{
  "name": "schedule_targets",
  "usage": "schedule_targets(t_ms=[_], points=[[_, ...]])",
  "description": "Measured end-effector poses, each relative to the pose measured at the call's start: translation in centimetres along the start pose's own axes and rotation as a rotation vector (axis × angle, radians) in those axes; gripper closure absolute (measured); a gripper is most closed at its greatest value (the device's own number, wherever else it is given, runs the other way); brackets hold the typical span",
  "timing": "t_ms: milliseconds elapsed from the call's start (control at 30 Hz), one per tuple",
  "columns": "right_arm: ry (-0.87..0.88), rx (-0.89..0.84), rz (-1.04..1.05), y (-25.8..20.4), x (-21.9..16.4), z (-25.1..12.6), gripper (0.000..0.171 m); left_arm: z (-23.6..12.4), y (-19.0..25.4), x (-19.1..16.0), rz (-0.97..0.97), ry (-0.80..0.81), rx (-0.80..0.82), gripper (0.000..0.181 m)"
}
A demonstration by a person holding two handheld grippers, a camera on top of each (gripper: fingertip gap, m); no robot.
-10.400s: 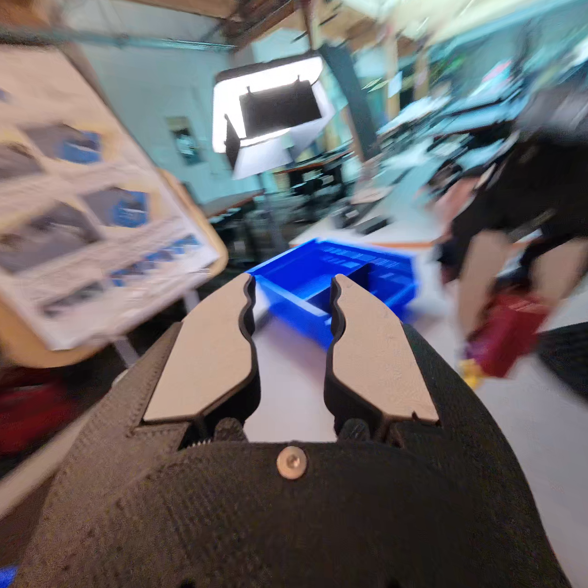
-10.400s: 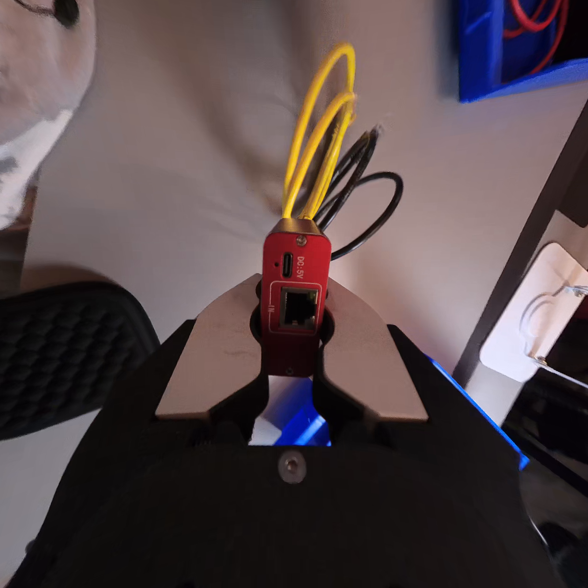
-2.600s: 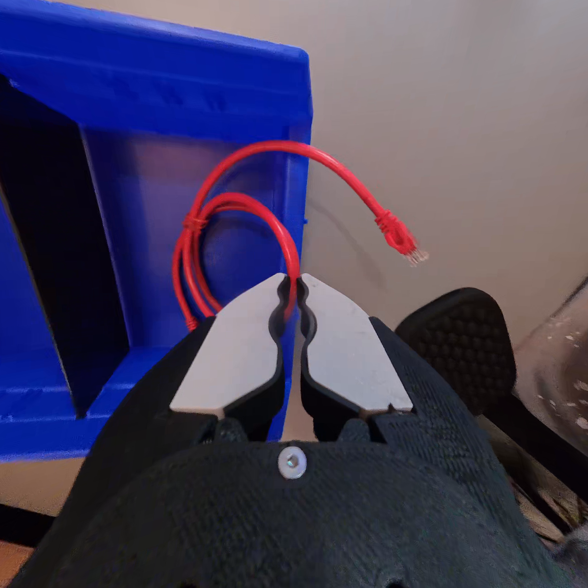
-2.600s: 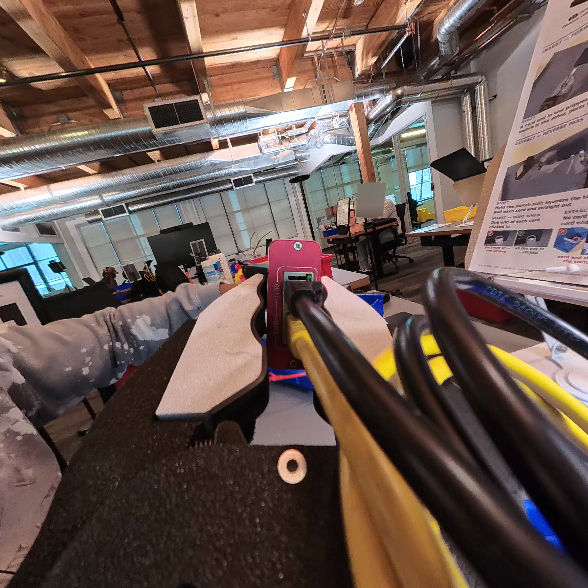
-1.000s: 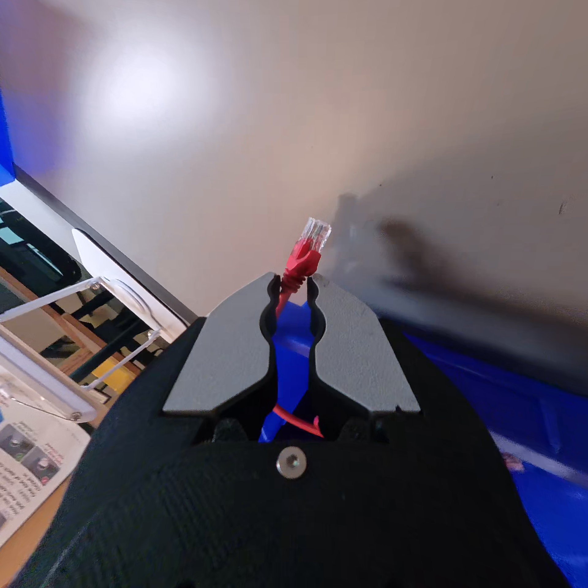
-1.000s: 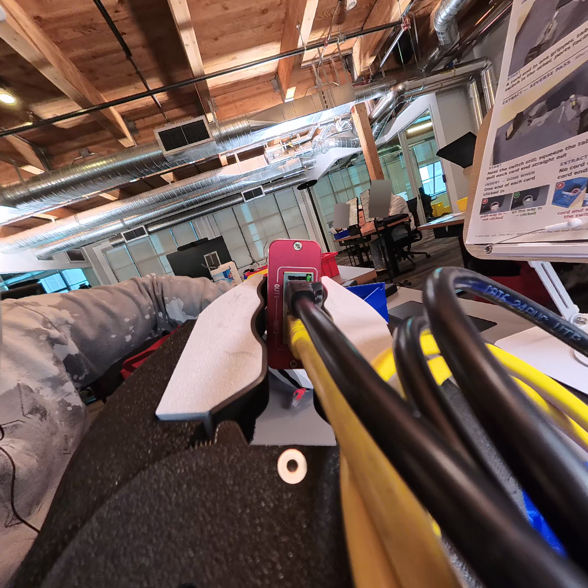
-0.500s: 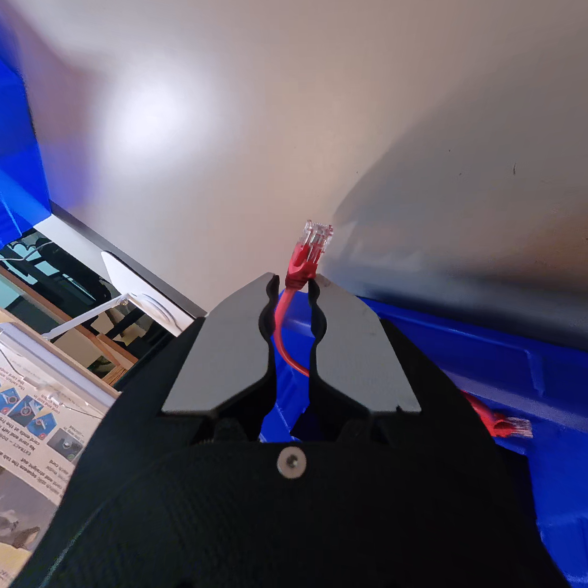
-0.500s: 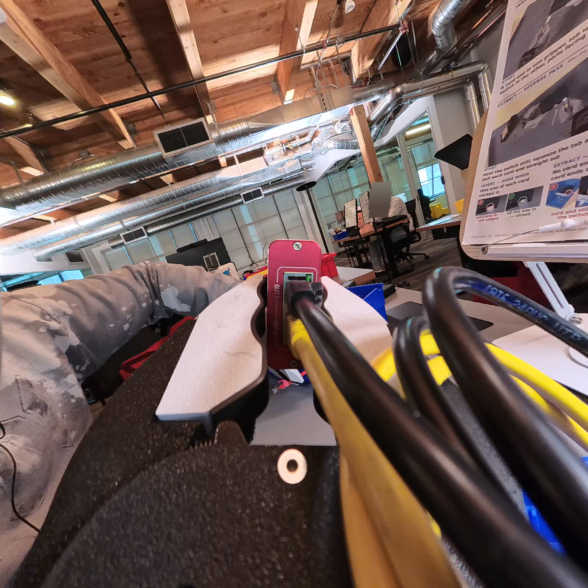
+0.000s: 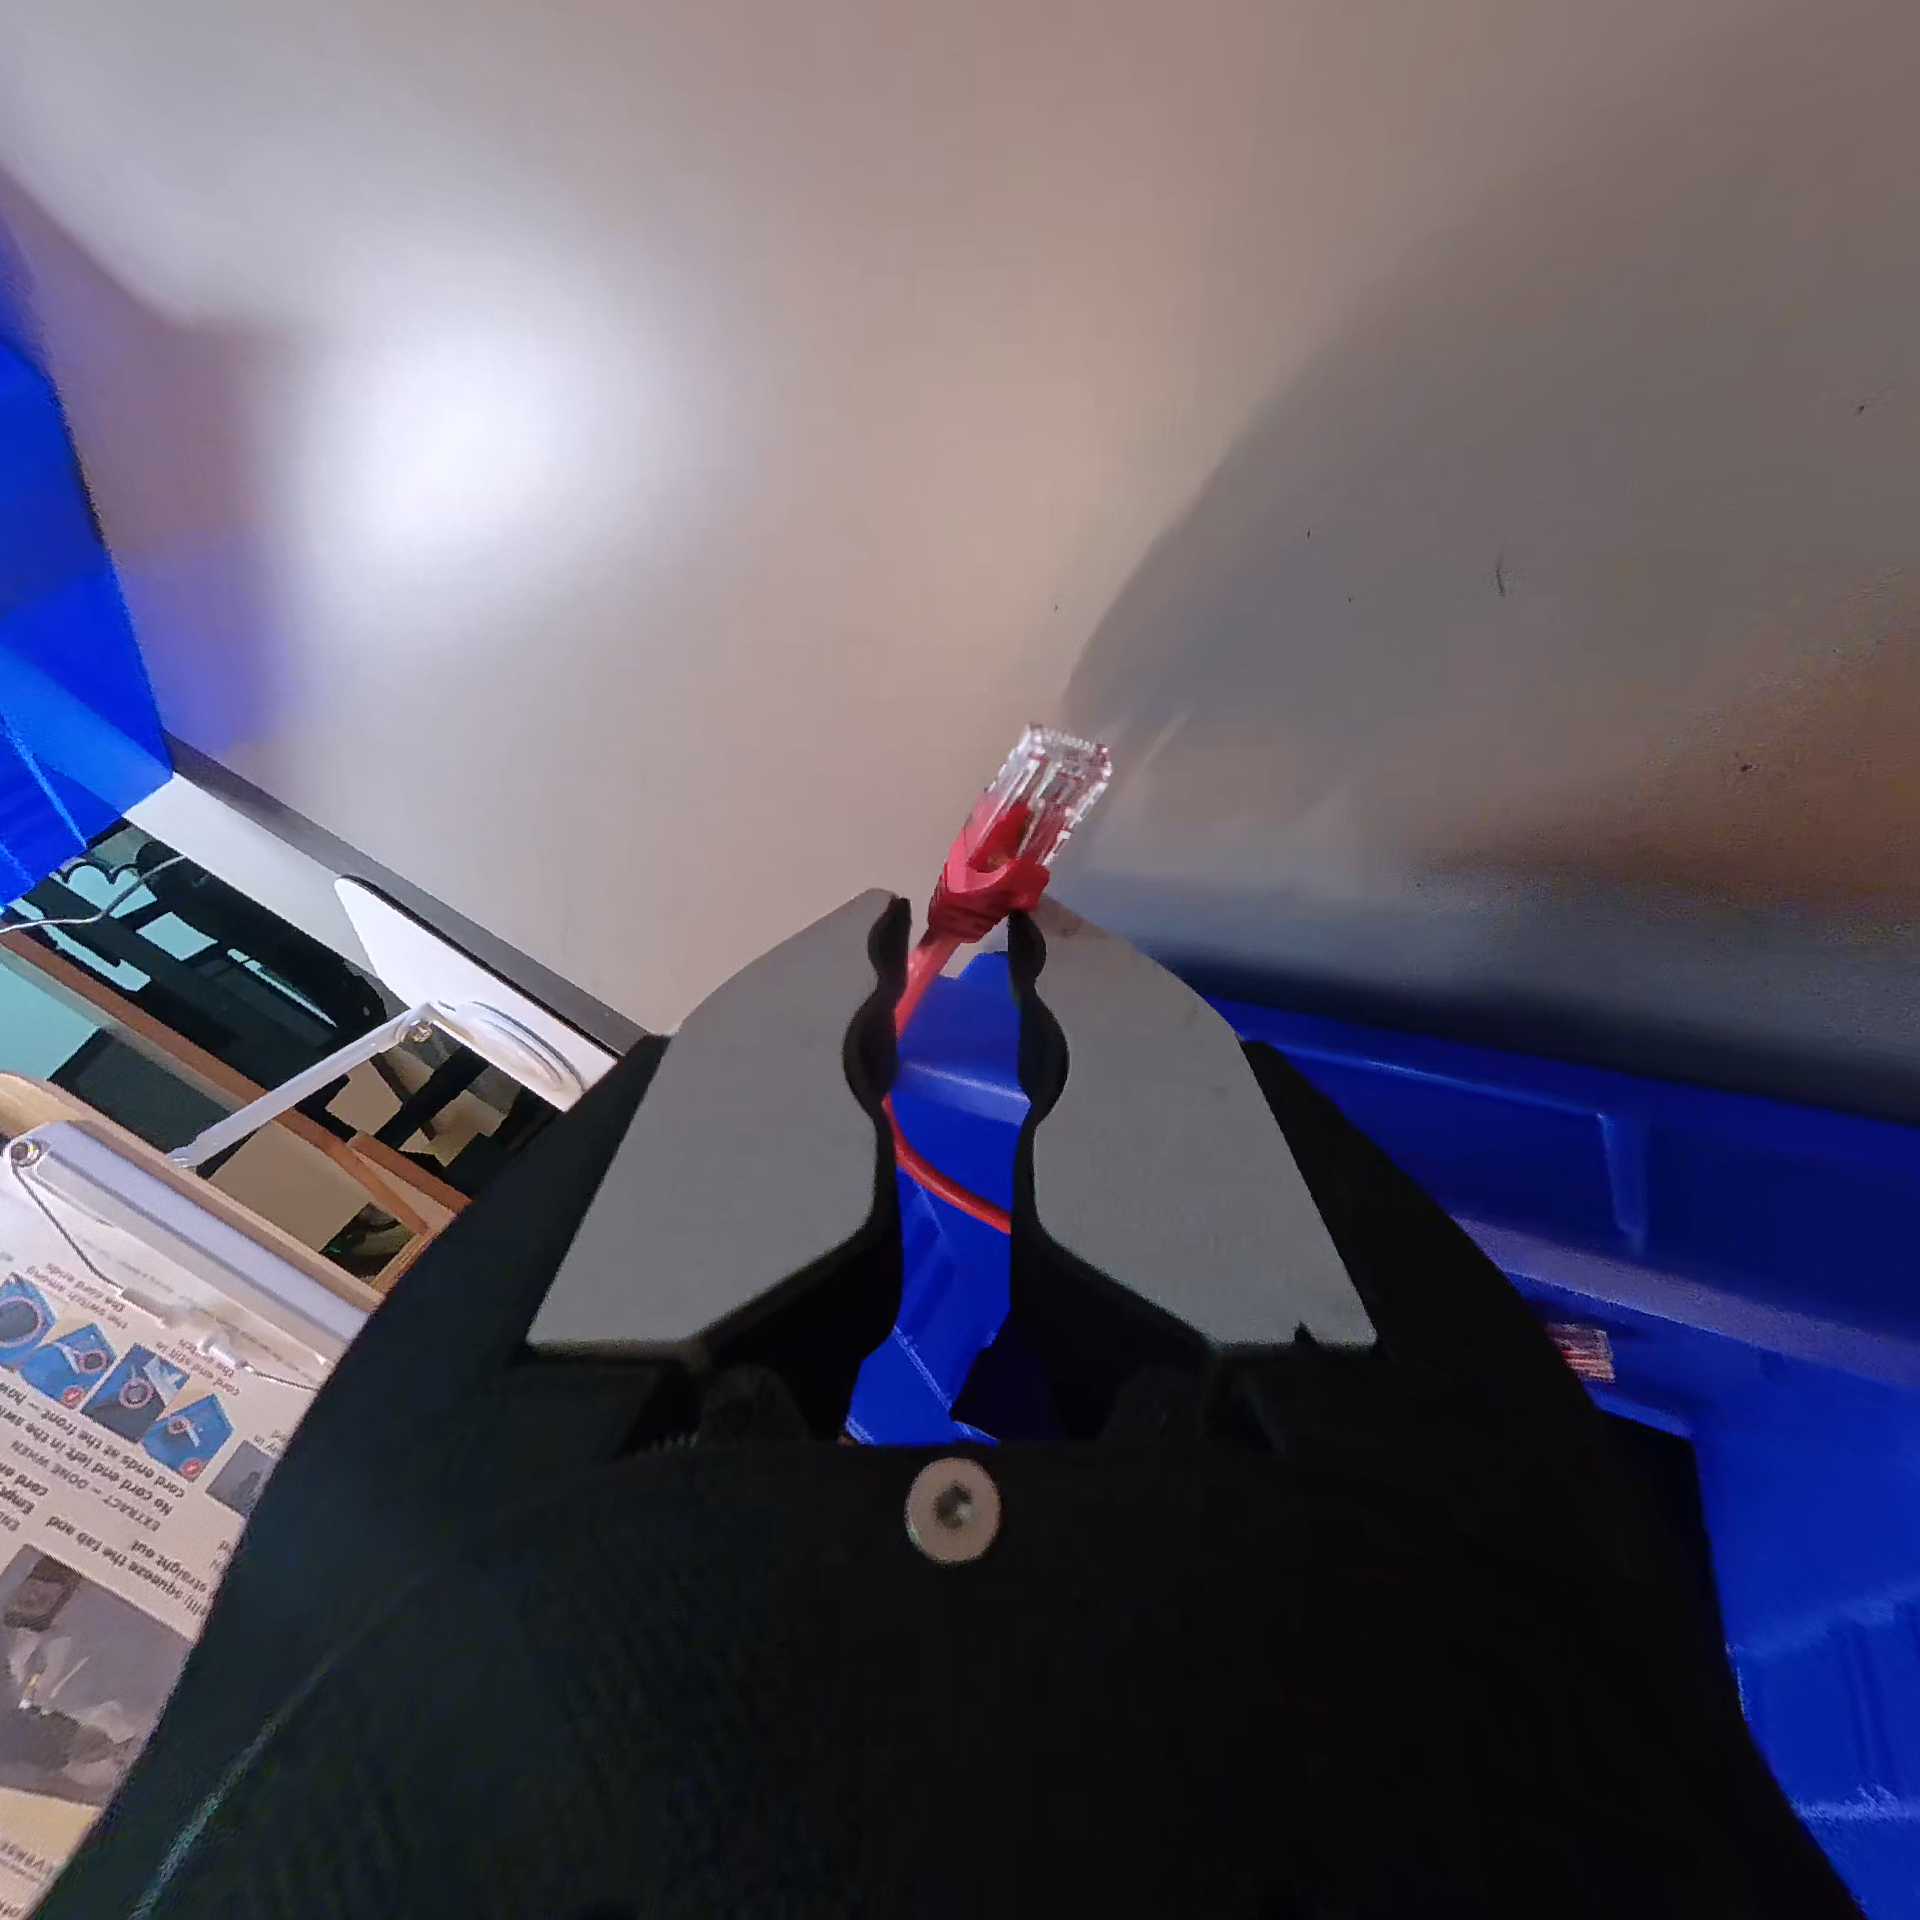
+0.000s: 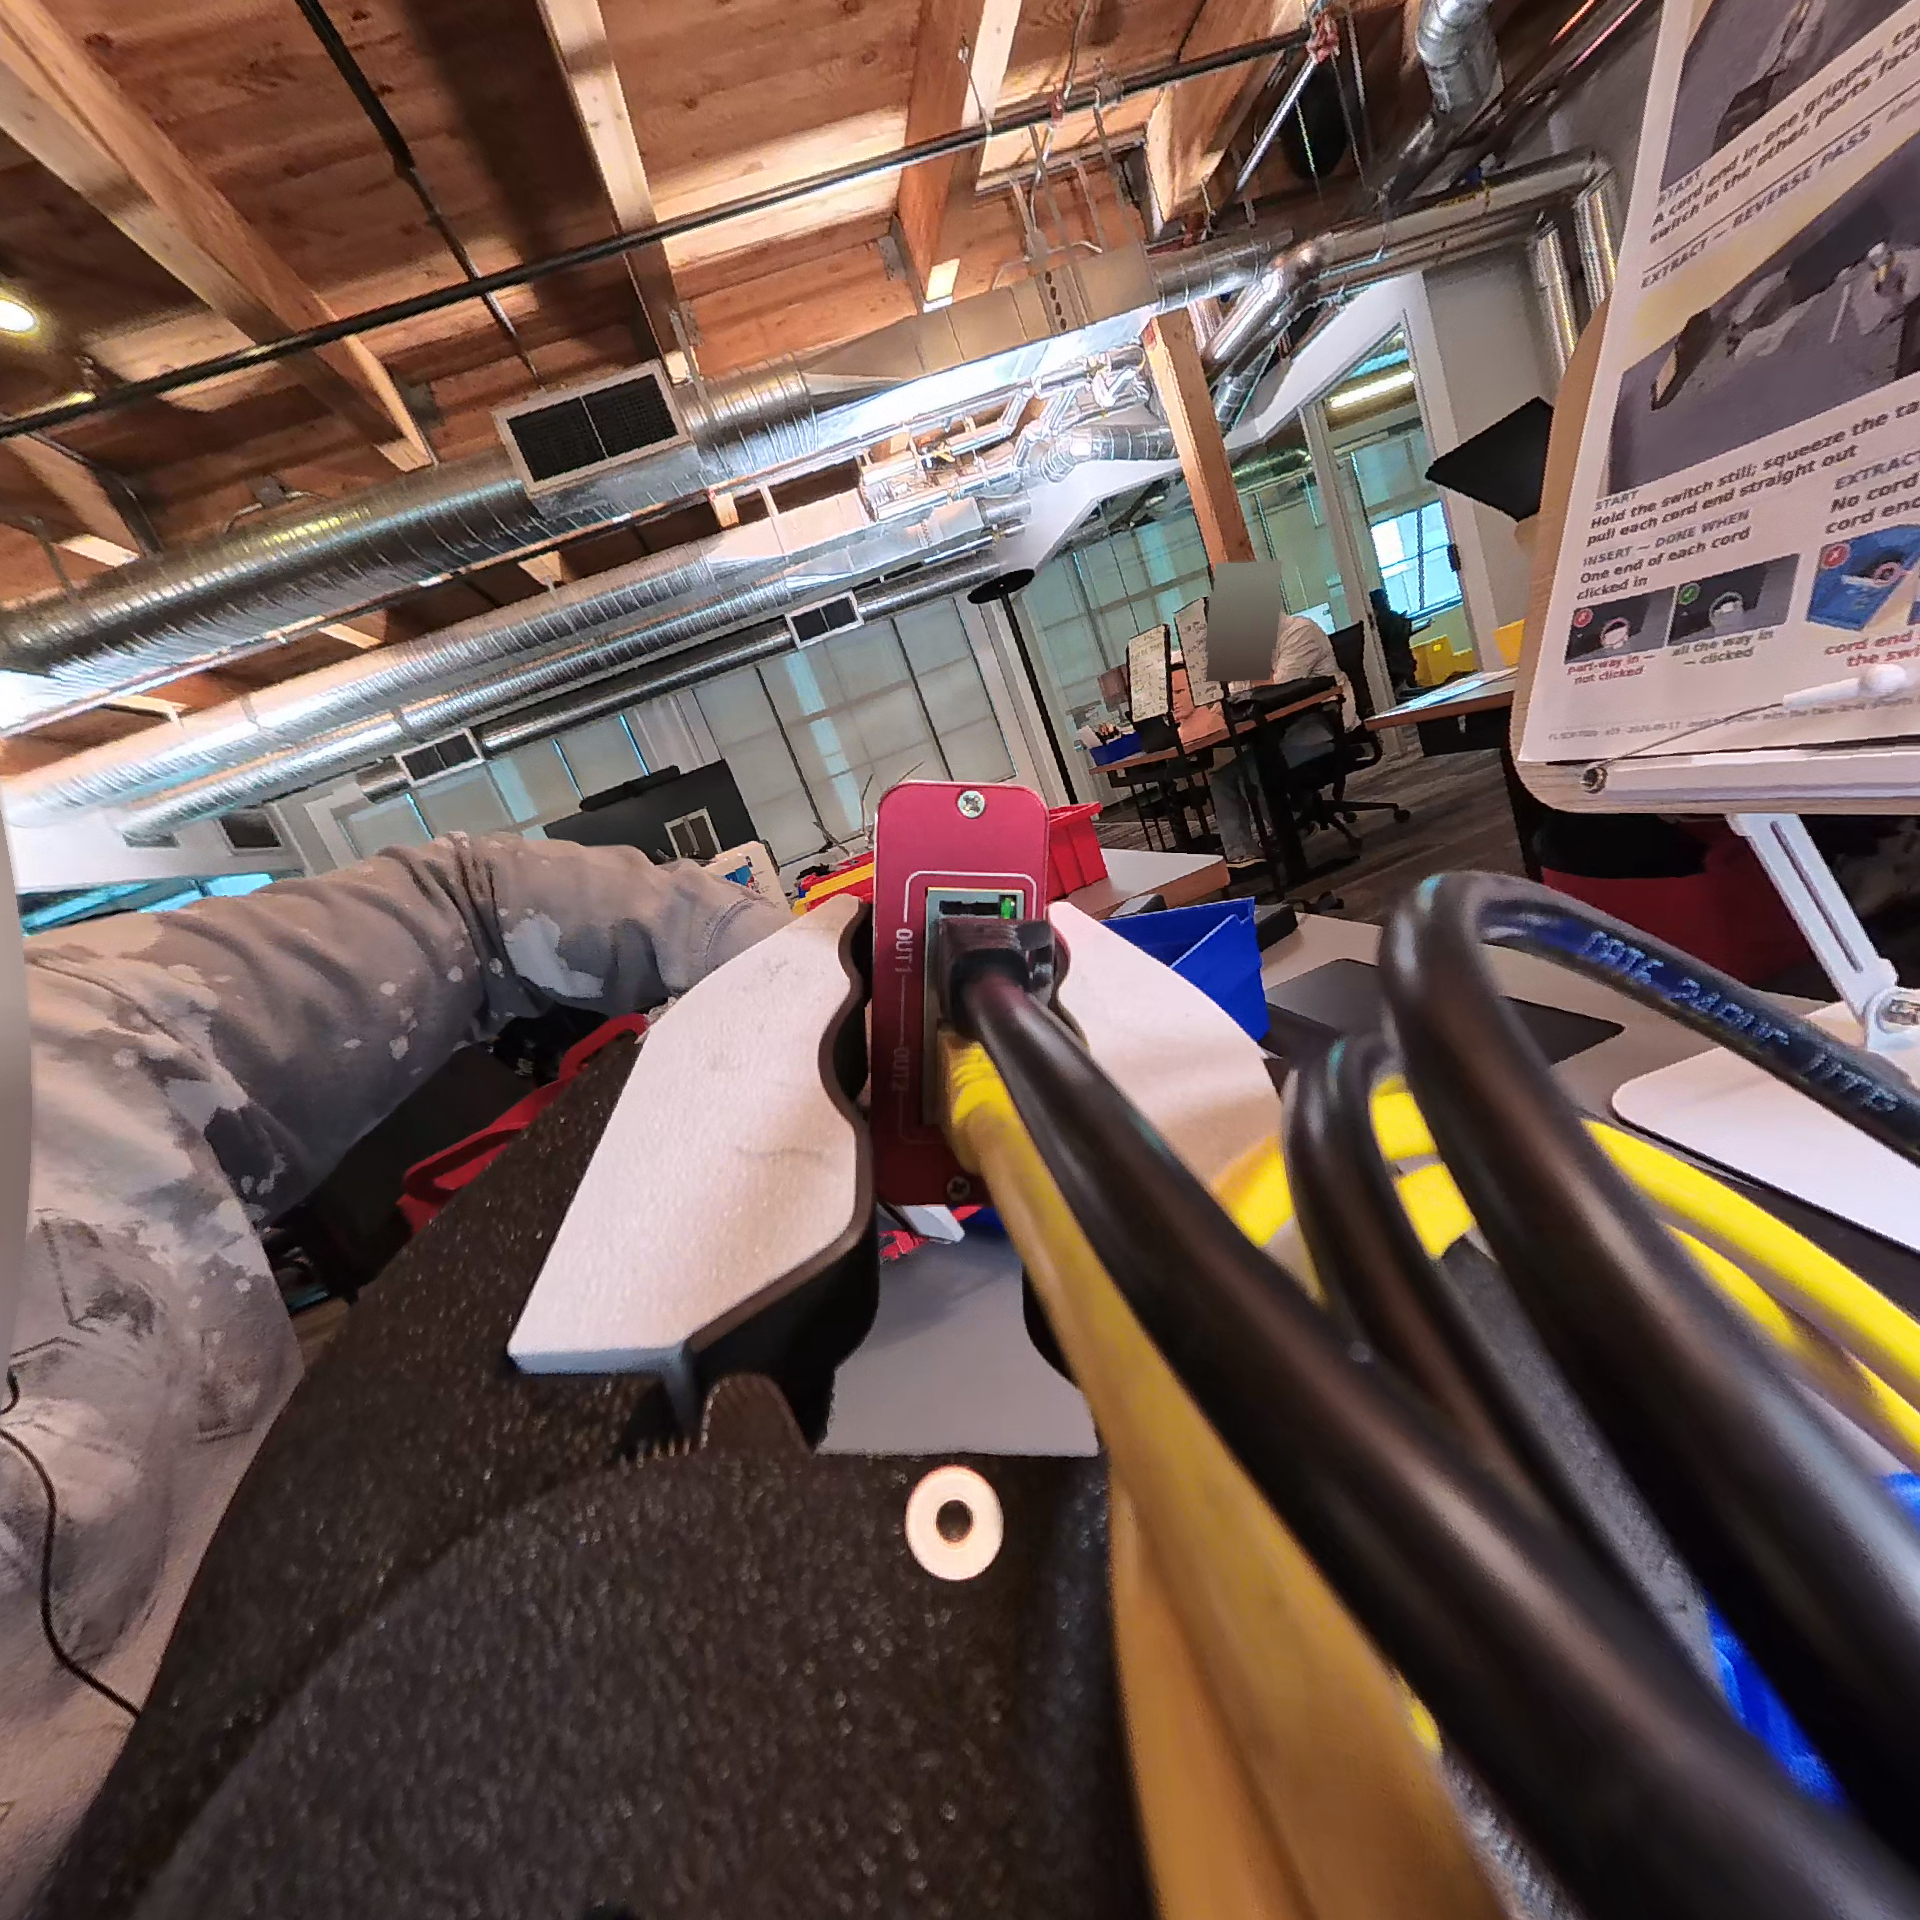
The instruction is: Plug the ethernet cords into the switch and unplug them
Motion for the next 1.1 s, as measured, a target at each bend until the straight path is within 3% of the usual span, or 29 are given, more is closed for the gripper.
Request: schedule_targets(t_ms=[100,200,433,667,767,833,1000,1100], points=[[0.002,0.002,-0.001,0.0,0.1,-0.1,0.142,-0.5,-0.9,0.4,-0.133,0.058,-0.022,0.167],[0.006,0.004,-0.005,-0.1,0.3,-0.2,0.142,-1.6,-3.1,0.1,-0.388,0.153,-0.025,0.169],[0.017,0.021,-0.04,-0.8,1.4,-0.5,0.142,-5.8,-8.5,-4.0,-0.964,0.416,-0.053,0.17],[-0.078,0.128,-0.153,-2.9,1.9,-0.3,0.142,-10.5,-11.9,-7.1,-1.205,0.84,0.009,0.17],[-0.13,0.231,-0.199,-4.2,1.9,-0.3,0.142,-12.2,-13.7,-5.3,-1.229,1.074,-0.067,0.17],[-0.159,0.304,-0.212,-5.1,2.0,-0.4,0.142,-11.7,-14.6,-2.6,-1.214,1.148,-0.15,0.171],[-0.271,0.452,-0.201,-6.5,1.4,-0.6,0.142,-6.2,-15.2,5.7,-1.202,1.37,-0.423,0.171],[-0.382,0.526,-0.194,-7.0,0.3,-0.5,0.143,-3.2,-15.2,8.7,-1.178,1.506,-0.532,0.171]])
Point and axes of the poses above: each gripper's, where its closed fingertips meet, z out along the fingers, x out of its top, y = z × x across the jaws, the point moved 9 cm from there along -z, back along the fingers, and after that the axes turned 2 degrees about -x, right-handed, at the moved point
